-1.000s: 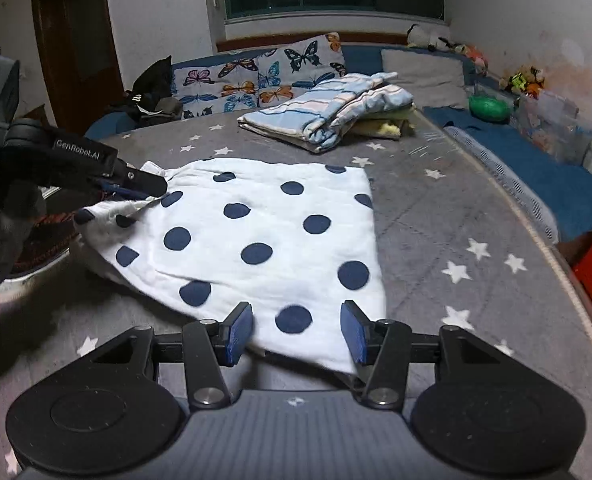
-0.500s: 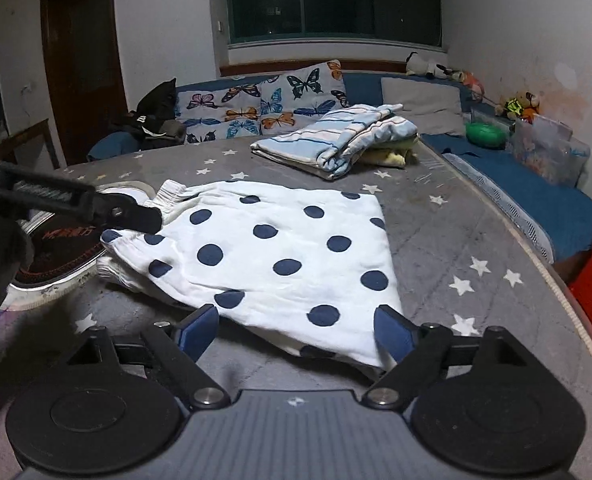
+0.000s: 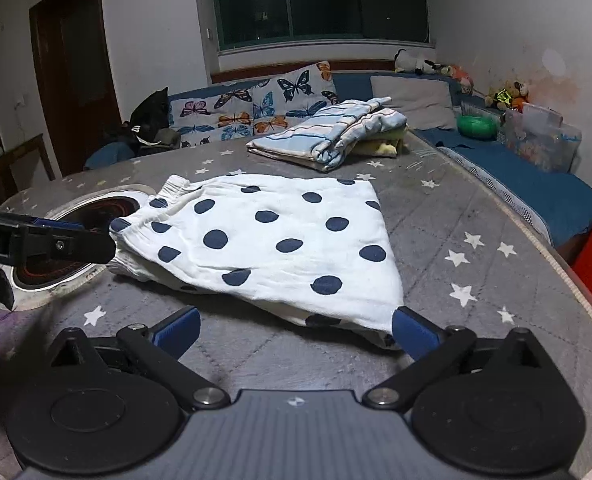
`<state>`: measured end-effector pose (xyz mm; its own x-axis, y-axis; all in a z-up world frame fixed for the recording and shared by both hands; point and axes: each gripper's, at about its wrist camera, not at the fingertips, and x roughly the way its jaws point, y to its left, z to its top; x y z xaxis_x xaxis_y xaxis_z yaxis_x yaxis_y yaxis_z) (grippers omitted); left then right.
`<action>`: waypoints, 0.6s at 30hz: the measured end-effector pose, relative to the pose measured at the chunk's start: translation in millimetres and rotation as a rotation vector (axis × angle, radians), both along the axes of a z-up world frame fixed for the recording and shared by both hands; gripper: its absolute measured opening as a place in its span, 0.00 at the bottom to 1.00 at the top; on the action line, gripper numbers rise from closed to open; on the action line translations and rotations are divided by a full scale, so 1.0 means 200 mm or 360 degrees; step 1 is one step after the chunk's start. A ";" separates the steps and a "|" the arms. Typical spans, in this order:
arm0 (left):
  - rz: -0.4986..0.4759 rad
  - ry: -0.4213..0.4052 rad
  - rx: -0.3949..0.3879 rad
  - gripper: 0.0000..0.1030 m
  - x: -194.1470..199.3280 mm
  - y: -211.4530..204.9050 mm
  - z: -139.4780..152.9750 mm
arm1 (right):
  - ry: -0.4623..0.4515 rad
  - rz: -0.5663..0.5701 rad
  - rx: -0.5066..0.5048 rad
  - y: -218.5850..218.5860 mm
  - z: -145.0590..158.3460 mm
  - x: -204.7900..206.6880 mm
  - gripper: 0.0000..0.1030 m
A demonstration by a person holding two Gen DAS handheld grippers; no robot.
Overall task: Fold clothes
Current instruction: 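Open both grippers and release the folded trousers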
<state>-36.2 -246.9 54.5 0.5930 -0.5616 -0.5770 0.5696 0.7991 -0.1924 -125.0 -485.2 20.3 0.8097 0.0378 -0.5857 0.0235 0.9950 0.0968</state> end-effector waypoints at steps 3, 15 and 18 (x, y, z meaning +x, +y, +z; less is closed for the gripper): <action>-0.0009 -0.0026 -0.0001 1.00 -0.03 0.01 0.01 | -0.0009 -0.0016 -0.0013 0.02 0.01 -0.02 1.00; -0.0040 -0.0103 -0.0029 1.00 -0.16 0.07 0.02 | -0.0047 -0.0101 0.0104 0.08 0.01 -0.10 1.00; -0.0030 -0.0132 0.0002 1.00 -0.20 0.08 0.01 | -0.0054 -0.0105 0.0098 0.11 0.01 -0.12 1.00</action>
